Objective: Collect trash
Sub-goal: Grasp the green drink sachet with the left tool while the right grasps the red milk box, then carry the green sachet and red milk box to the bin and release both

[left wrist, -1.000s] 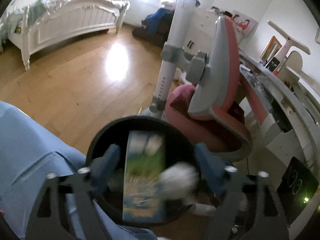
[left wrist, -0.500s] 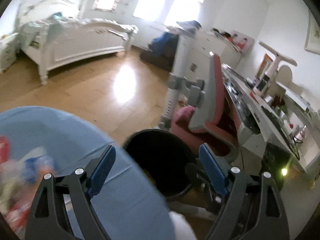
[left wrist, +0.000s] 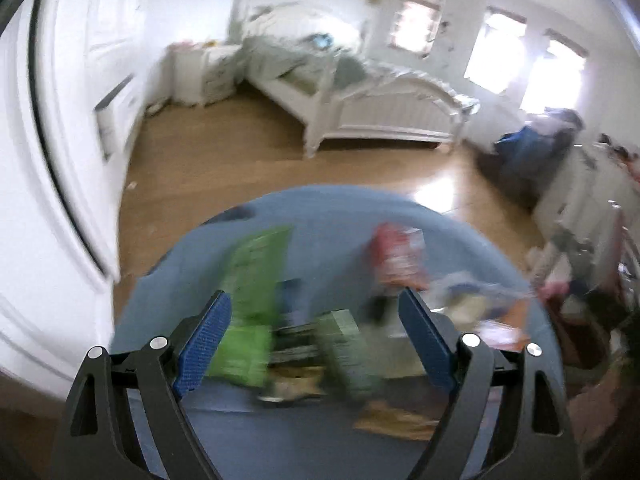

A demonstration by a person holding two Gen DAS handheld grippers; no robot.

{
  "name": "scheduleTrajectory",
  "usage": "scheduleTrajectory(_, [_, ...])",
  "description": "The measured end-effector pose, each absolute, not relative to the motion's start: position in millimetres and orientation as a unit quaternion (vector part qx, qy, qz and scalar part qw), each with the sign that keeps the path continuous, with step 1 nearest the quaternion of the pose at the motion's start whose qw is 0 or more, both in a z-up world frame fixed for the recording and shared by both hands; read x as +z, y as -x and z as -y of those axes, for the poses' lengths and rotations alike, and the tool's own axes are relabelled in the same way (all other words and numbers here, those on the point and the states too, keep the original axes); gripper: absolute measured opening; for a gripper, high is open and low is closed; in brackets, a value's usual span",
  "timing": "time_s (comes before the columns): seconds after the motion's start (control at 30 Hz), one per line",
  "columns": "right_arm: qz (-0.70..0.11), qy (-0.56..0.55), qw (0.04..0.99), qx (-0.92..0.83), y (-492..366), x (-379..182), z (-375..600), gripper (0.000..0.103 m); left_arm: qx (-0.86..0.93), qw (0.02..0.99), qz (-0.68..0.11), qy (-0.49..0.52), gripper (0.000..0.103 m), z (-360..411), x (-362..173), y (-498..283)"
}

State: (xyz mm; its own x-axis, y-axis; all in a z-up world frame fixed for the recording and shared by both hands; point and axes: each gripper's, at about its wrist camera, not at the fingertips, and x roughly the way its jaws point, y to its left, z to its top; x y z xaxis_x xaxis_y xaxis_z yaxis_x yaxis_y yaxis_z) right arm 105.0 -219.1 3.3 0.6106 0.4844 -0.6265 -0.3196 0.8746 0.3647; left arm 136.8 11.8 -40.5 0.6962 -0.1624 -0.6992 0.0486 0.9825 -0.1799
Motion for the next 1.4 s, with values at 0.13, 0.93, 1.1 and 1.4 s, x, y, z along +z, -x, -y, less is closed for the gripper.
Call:
scheduleTrajectory(0.13, [-0.448, -0.061, 0.871, 0.194, -170, -2, 156, 0.092, -0.038, 0.908, -0.411, 0.065, 0.083, -29, -67, -164])
scheduleTrajectory(0.93, [-0.468, -0.108, 0.845, 0.236, -207, -21, 135, 0.054, -0.1, 0.917, -0.374, 0.096, 0.042, -53, -50, -154])
scheduleTrajectory(1.1, [-0.342, -0.132, 0.897, 0.246, -138, 35, 182, 0.054, -0.148, 0.928, -0.327, 0.103, 0.042, -21, -7, -131])
scheduleTrajectory(1.4, [-0.213, -0.089, 0.969, 0.083, -35, 58, 298, 0.054, -0.274, 0.913, -0.289, 0.091, 0.042, 97, 29, -100])
